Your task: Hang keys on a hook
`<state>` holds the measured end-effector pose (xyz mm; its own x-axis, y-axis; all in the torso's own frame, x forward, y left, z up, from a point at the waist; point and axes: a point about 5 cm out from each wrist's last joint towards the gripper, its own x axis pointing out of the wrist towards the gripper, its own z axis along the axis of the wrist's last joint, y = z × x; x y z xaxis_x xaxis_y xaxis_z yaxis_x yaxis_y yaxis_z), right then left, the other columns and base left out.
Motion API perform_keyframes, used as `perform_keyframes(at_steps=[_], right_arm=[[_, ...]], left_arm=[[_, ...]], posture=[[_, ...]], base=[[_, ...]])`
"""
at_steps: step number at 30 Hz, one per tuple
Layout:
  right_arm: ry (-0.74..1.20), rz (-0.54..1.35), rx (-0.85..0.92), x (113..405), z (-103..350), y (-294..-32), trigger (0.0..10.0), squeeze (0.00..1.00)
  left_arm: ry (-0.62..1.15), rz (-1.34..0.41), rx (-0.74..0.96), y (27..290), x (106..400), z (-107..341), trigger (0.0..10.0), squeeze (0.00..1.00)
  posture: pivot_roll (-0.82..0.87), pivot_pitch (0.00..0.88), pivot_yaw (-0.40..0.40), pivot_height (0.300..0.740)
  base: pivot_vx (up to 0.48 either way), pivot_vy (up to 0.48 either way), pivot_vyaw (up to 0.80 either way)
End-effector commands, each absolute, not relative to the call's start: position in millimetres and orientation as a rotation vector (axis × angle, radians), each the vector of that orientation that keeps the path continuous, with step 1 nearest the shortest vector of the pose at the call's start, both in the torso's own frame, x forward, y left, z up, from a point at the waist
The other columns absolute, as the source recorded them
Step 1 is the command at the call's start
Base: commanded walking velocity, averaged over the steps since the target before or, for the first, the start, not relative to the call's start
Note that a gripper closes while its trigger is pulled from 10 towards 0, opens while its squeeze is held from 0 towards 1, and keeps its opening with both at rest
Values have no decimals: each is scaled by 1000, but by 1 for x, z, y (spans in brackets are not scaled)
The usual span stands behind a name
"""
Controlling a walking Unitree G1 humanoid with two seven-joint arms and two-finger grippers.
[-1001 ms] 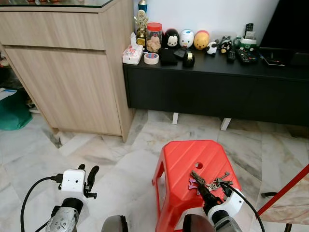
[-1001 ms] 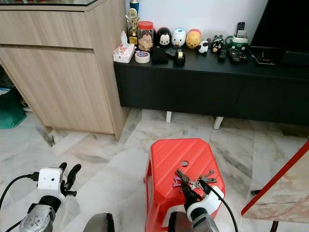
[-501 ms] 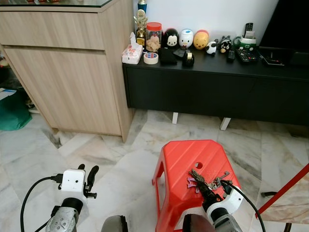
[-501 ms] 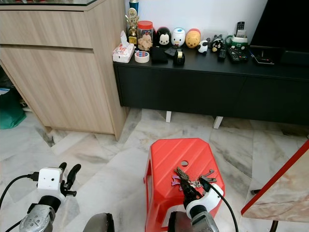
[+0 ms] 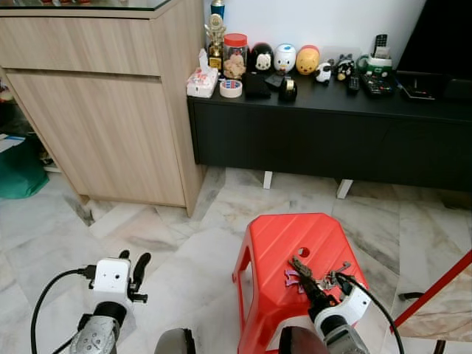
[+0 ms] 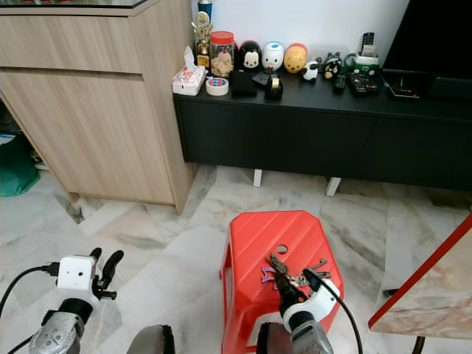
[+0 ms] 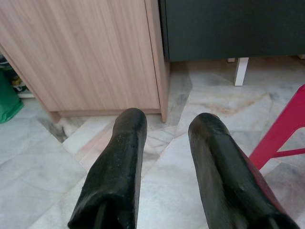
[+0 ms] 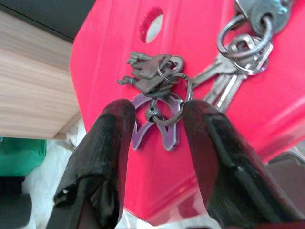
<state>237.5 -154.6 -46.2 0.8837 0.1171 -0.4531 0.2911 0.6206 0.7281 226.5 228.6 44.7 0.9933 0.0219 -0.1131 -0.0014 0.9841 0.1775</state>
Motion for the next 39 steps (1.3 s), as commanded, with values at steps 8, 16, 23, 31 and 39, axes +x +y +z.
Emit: perform_keyframes(at_steps=[8, 16, 23, 31, 39], right_arm=[[483, -161, 923, 240, -46, -160, 10000, 0], [486, -196, 939, 239, -47, -164, 10000, 0], [492, -199, 944, 239, -47, -164, 10000, 0], [487, -187, 947, 246, -43, -162, 10000, 0], [499, -166, 938, 249, -41, -159, 10000, 0]], left_arm=[[115, -4, 197, 228, 229, 45, 10000, 0], [115, -9, 201, 228, 229, 45, 10000, 0], [113, -11, 205, 227, 229, 46, 10000, 0], [110, -12, 211, 227, 230, 47, 10000, 0], [110, -9, 213, 228, 230, 47, 10000, 0]], posture=[[108, 20, -37, 604], [109, 21, -35, 604], [110, 21, -32, 604], [112, 22, -32, 604], [116, 21, -31, 604]], base=[[0, 0, 0], [0, 0, 0], [0, 0, 0], [0, 0, 0], [0, 0, 0]])
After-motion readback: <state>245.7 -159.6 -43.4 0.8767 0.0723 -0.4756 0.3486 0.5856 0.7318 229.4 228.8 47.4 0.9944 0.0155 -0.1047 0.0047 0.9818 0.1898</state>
